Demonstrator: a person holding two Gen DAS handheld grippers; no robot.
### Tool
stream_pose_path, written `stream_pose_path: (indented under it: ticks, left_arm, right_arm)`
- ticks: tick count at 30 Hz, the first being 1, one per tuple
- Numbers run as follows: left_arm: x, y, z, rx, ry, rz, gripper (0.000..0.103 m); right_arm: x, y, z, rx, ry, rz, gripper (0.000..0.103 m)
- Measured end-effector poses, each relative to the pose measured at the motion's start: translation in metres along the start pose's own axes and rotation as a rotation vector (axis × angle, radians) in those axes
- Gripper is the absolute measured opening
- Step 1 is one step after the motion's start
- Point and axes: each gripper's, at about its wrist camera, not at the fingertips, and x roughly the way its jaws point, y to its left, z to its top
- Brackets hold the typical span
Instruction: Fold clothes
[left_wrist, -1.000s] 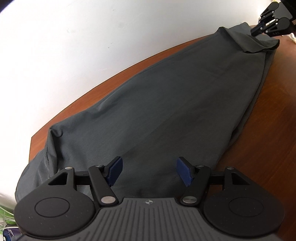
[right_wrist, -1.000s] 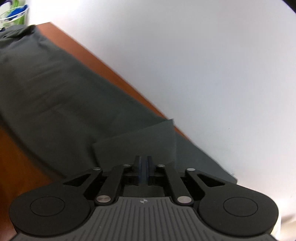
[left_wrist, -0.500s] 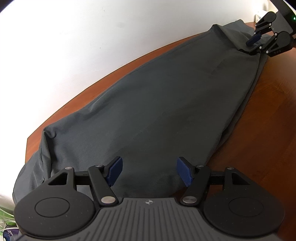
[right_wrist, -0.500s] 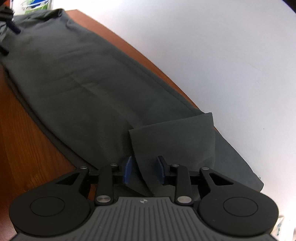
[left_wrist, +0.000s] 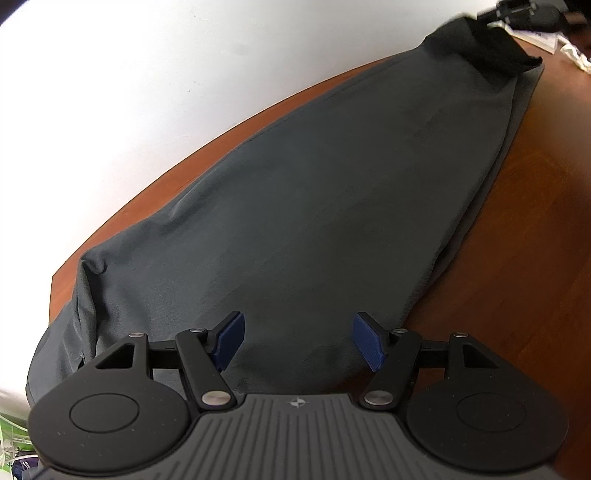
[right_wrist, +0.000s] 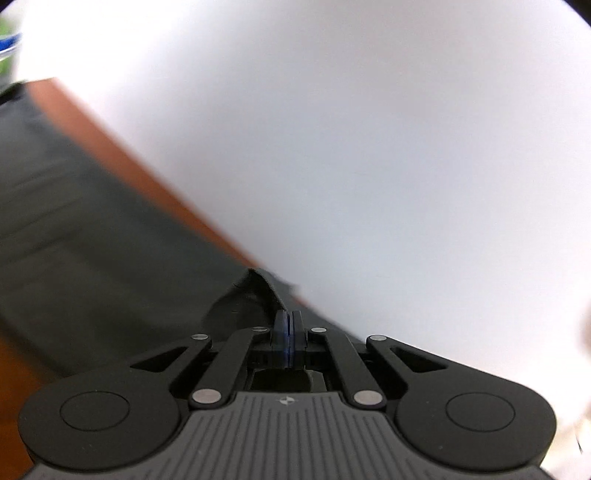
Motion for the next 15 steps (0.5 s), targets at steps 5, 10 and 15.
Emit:
stream_pose_path:
  ticks: [5,10,15]
  left_arm:
    - [0.001,-0.001,0.001,0.006,0.003,0.000,0.066]
    - [0.003,-0.002,0.001,0.009,0.008,0.004,0.066]
    - [0.005,-0.003,0.002,0.013,0.014,0.005,0.067]
  right_arm:
    - [0.031,-0.043,-0.008,0.081,0.105,-0.119,0.001]
    - [0.057,-0.066,-0.036,0.111,0.197,-0.191,0.016]
    - [0.050,-0.096,-0.057,0.249,0.199,-0.260,0.037]
